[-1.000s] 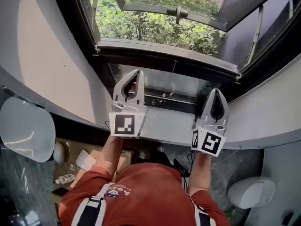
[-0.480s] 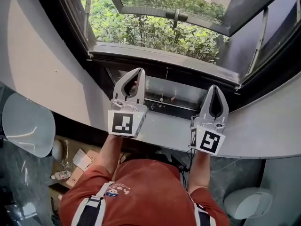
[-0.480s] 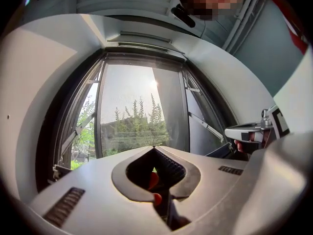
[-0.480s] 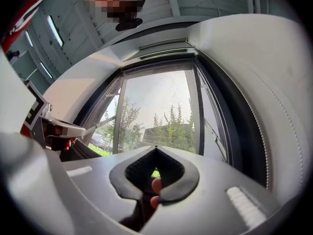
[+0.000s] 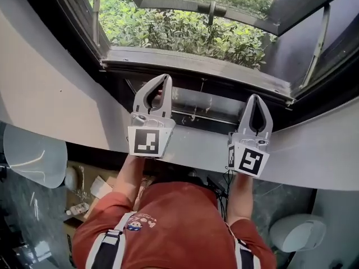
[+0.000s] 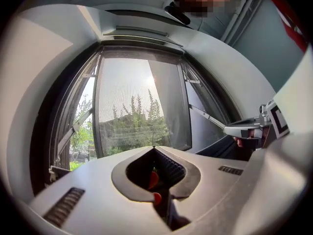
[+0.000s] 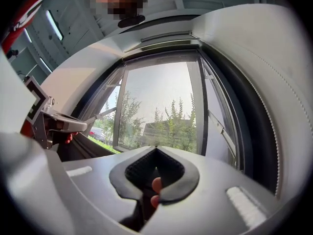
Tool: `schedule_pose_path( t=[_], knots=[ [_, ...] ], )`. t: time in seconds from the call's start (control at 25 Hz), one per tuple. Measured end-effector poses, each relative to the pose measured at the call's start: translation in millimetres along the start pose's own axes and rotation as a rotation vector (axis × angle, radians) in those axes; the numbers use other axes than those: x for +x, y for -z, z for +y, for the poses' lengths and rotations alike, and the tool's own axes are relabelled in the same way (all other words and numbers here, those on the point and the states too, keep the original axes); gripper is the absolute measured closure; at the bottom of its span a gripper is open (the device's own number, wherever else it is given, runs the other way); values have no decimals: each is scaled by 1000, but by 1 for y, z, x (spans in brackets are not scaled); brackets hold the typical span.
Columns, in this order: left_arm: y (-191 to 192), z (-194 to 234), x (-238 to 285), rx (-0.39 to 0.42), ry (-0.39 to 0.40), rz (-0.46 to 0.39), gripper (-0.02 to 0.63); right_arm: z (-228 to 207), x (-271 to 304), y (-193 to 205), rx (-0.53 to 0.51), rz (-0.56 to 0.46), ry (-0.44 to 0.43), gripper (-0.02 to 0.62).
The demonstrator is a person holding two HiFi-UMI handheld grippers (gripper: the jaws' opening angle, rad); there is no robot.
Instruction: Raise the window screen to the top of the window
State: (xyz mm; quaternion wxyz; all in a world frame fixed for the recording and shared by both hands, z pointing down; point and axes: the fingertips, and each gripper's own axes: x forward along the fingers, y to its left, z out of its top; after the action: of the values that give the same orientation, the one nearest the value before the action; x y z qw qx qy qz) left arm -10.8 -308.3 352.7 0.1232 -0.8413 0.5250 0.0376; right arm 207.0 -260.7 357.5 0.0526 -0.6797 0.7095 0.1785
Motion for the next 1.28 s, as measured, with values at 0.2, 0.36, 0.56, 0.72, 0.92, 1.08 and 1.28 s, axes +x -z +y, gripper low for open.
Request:
schedule_pose_path(
  t=[0.2, 0.36, 0.56, 0.72, 0.92, 1.08, 1.28],
  knots=[
    [10, 1, 6, 103, 16, 24, 600, 9, 8, 11, -61, 39, -27, 586],
    [17, 4, 9, 227, 39, 35, 598, 17, 13, 20, -144, 73, -70, 584],
    [37, 6, 13, 454, 106, 83, 538, 26, 19, 26, -300, 112, -159, 531],
    [50, 8, 15, 679, 153, 134, 517, 35, 18, 41, -452, 189, -254, 508],
    [73, 7, 14, 894, 259, 239, 477, 44, 15, 58, -681, 231, -369, 478],
    [85, 1, 14, 987, 311, 296, 442, 50, 14, 81, -821, 316, -450, 432],
    [98, -1, 20, 1080, 326, 362, 440, 55, 17, 94, -908, 357, -481, 417]
  ],
)
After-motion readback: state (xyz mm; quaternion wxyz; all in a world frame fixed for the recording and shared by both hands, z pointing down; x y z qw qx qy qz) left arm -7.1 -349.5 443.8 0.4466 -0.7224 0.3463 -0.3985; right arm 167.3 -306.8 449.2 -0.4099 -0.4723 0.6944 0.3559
